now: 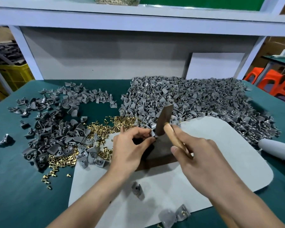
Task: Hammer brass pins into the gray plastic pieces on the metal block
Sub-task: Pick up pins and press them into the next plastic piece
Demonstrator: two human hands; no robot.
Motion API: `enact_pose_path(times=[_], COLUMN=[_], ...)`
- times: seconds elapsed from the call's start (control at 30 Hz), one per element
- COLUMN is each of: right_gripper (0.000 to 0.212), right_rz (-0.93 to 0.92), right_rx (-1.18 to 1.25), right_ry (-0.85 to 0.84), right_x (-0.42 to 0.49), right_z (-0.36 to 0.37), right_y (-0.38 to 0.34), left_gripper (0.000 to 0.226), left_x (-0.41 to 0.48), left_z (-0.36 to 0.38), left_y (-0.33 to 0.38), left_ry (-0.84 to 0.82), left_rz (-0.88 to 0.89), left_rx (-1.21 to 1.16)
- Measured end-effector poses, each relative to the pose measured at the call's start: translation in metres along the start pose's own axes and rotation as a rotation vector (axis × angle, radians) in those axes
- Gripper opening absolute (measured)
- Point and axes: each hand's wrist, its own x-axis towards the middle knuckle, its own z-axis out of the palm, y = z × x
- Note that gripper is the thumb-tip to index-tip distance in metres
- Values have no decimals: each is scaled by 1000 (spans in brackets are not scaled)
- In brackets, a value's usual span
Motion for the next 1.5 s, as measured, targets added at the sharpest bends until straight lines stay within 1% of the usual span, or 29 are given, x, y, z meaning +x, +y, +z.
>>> enact_pose_path(times=[0.13,0.17,0.27,0.4,0.43,0.53,0.57,0.63,0.7,0.77,0.83,0.87,0.9,0.97,1.0,1.07,1.13,1.17,1.2,1.23,1.27,1.3,1.33,1.37,1.4,1.43,1.47,1.5], right_gripper=[48,48,50,50,50,51,50,49,48,47,45,43,41,30,24,17,16,17,20,22,21,19,16,10,7,7,10,16], right_rz=[-92,-98,-85,-117,-100,26,34,1,-35,-19,36,84,163,371,457,572,642,637,600,546,488,420,327,218,118,36,-7,-4], right_rx=[18,33,63,22,13,15,11,30,-25,-31,13,79,204,538,628,644,574,440,207,-98,-359,-483,-479,-401,-293,-187,-130,-125], right_ry=[134,142,88,164,131,-45,-45,59,134,113,63,61,65,73,59,4,-34,-40,-44,-44,-9,57,128,172,175,140,73,-13], right_x=[7,7,5,6,6,-5,-5,0,6,9,11,13,15,18,17,12,8,7,7,8,11,13,15,16,18,20,23,27], right_z=[-19,-20,-18,-12,-7,8,7,-2,-10,-13,-11,-11,-13,-18,-20,-24,-24,-24,-26,-28,-32,-35,-36,-34,-28,-20,-9,4], right_y=[3,2,-2,0,0,2,1,3,2,2,10,19,31,52,61,77,85,88,90,91,90,85,77,64,48,32,20,11], left_gripper=[28,27,27,29,30,29,29,30,29,31,26,22,20,23,24,25,22,19,17,18,18,17,14,15,19,22,24,22], left_x=[-1,-2,-3,-2,-1,-4,-4,-3,-4,-6,-7,-6,-5,-2,1,6,9,10,10,9,9,9,9,8,8,7,6,4], left_z=[0,0,0,0,-1,-2,-2,-1,-1,-1,-1,-2,-3,-7,-10,-16,-19,-19,-18,-17,-18,-19,-20,-22,-24,-25,-25,-25], left_y=[5,5,7,9,8,7,9,9,11,11,12,12,11,10,10,11,13,14,15,15,16,18,19,21,22,23,24,25], left_ry=[12,10,13,14,14,3,9,25,40,40,46,45,42,32,11,-58,-130,-152,-151,-129,-99,-79,-77,-100,-142,-188,-224,-240], left_rz=[2,-8,-9,-11,-9,16,35,45,28,17,26,31,33,26,9,-28,-26,-16,-4,3,9,12,9,-2,-13,-23,-25,-17], left_rx=[10,2,-9,3,-1,7,15,15,12,20,38,48,58,88,106,145,232,283,318,330,326,326,335,358,397,453,518,570])
